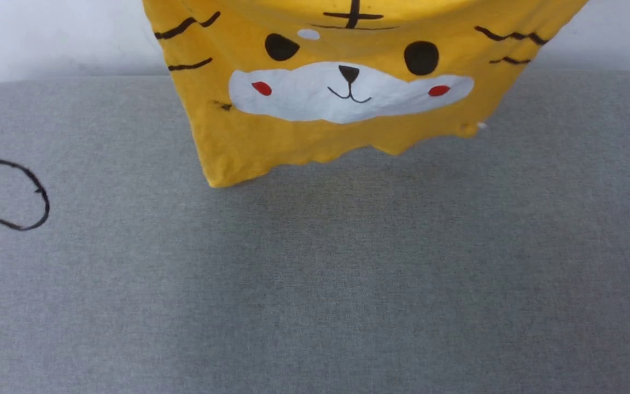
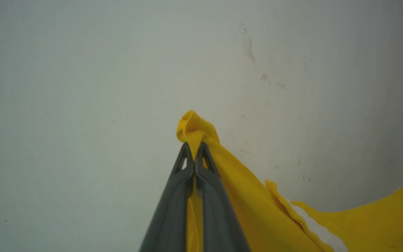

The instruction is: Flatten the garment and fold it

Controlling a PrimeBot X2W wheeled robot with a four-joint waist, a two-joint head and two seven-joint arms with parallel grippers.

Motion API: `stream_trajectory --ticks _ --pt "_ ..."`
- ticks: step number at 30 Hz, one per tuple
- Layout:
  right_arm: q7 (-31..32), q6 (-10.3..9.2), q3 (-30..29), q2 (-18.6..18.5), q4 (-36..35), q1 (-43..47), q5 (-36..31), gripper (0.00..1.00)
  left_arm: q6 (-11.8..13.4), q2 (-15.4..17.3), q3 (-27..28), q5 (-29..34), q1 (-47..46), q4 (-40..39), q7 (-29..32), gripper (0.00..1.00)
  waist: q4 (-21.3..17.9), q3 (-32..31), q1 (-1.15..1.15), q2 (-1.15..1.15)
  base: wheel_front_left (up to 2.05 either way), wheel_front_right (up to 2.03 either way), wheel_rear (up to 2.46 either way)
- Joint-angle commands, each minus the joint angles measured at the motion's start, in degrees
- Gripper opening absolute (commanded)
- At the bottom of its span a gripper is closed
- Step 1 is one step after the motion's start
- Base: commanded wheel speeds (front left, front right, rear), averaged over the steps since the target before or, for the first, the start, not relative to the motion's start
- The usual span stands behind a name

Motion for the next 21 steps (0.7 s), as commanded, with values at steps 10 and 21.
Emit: stream_trajectory --ticks 10,21 --pt "5.74 -0.04 0.22 1.03 2.24 -11.04 1.65 0.00 5.06 -1.18 1.18 0.86 -8.97 0.00 6.03 0.00 -1.57 10.35 0.01 0.00 0.00 0.00 0.00" --pt "-7.36 -0.04 2.93 0.95 19.34 -33.05 -7.45 0.00 7.35 -7.99 -0.30 10.46 -32.95 11.87 -12.18 0.00 -2.06 25.88 0.01 0.00 0.00 0.00 0.00"
